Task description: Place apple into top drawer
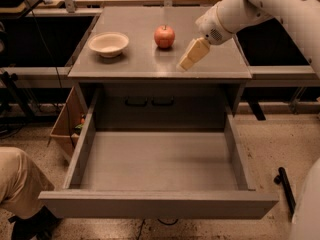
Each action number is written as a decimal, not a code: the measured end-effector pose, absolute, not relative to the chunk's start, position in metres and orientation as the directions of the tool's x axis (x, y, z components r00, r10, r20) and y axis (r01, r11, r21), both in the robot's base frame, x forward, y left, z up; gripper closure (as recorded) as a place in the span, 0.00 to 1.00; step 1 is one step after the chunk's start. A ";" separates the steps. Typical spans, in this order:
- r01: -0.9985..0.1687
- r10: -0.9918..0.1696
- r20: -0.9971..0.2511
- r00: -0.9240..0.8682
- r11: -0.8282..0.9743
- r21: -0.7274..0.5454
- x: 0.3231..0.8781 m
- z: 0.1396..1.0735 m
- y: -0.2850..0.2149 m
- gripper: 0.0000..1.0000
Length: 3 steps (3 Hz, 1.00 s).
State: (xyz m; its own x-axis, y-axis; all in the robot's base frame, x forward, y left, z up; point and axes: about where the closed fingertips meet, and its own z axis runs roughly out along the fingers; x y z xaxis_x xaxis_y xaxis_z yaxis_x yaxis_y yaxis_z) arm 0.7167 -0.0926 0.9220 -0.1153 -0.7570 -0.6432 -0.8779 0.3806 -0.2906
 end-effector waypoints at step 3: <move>-0.780 -0.468 -0.868 -0.163 0.600 -0.177 0.836 0.886 -0.065 0.00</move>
Offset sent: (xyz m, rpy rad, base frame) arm 0.1409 0.0210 -0.0267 0.4401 -0.0943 -0.1765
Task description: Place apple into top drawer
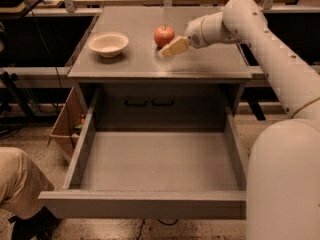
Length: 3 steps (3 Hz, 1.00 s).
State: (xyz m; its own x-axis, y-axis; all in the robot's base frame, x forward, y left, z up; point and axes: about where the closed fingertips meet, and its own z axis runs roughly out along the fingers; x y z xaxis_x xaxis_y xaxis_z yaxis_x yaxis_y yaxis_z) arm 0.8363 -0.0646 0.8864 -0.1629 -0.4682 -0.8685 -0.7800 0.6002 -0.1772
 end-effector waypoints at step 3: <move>-0.693 -0.242 -0.953 -0.182 0.720 -0.050 0.914 0.872 -0.044 0.15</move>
Offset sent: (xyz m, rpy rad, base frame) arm 0.0928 0.0064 -0.0153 0.2506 -0.0381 -0.1753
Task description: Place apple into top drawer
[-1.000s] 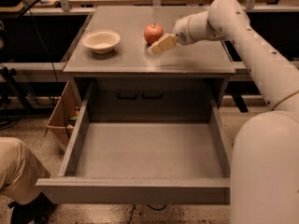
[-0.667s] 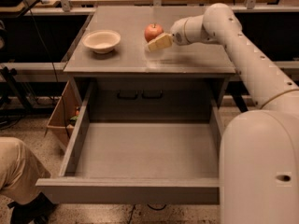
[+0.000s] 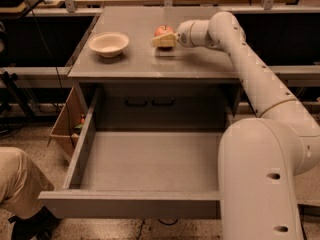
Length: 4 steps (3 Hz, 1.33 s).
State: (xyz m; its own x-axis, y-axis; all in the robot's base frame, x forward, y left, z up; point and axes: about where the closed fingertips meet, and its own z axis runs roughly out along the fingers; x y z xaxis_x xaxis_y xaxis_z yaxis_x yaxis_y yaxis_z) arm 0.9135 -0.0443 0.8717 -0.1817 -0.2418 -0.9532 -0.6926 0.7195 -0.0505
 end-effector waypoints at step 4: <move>-0.814 -0.225 -0.957 -0.181 0.580 0.018 0.851 0.890 -0.014 1.00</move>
Offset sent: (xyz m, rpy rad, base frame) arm 0.0040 0.0189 -0.0075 0.0372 0.0552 0.0256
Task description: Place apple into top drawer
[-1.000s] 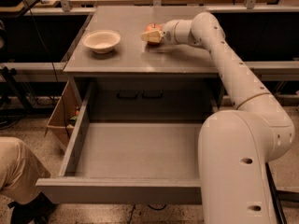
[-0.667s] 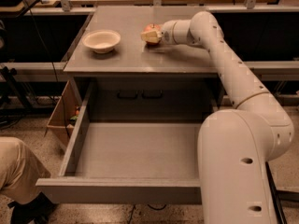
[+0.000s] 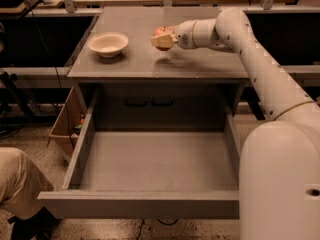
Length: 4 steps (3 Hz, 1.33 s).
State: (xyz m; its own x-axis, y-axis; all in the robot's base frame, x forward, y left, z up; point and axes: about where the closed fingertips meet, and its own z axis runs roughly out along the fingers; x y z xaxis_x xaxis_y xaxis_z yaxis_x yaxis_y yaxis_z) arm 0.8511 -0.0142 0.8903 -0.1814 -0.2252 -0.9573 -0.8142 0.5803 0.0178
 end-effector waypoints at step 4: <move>-0.944 -0.294 -0.924 -0.243 0.289 0.157 0.596 0.850 -0.034 1.00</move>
Offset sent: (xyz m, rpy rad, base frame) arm -0.1912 -0.0246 -0.0310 0.0077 0.1368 0.2402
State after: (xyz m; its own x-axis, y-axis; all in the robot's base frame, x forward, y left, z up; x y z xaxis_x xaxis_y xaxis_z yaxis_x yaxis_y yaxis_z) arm 0.5963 -0.0337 0.8497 -0.2434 -0.2943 -0.9242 -0.9444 0.2889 0.1567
